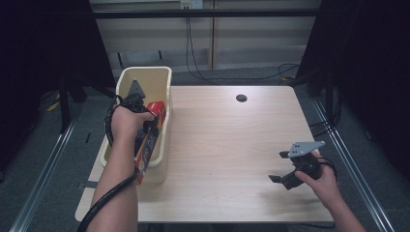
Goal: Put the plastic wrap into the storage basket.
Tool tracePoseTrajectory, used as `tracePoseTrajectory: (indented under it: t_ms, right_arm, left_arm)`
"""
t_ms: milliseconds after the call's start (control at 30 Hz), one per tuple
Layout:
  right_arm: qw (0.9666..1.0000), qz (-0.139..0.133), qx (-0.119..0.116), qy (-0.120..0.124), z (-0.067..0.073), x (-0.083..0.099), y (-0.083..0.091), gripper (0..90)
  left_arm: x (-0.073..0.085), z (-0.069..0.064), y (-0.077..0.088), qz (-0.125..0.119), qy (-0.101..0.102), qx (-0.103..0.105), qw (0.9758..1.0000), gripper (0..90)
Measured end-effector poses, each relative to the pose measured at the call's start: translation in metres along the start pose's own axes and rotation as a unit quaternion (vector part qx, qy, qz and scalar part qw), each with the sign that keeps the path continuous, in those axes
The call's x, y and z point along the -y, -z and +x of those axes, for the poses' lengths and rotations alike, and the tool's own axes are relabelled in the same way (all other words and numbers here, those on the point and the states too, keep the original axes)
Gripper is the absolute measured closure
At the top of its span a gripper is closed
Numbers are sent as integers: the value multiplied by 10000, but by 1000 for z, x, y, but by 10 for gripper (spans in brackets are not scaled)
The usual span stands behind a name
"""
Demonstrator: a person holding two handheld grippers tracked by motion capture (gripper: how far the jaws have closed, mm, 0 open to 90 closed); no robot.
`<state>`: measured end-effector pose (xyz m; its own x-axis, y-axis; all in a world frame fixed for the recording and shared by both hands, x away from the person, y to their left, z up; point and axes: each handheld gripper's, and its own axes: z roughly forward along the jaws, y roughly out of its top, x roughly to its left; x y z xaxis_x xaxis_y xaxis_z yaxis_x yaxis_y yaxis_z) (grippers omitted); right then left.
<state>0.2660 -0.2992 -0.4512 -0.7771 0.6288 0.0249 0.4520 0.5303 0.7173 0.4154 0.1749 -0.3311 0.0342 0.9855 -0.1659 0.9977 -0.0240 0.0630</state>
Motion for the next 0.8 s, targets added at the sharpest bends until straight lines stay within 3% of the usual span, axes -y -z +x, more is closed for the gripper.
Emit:
tracePoseTrajectory:
  t_ms: [633, 800]
  right_arm:
    - [10000, -5, 20, -6, 0, 0, 0, 26]
    - [10000, -14, -24, -2, 0, 0, -1, 26]
  left_arm:
    - [-1, -3, -8, 13, 78, 37, 10000, 390]
    - [-1, -3, -10, 119, 117, 70, 9998, 389]
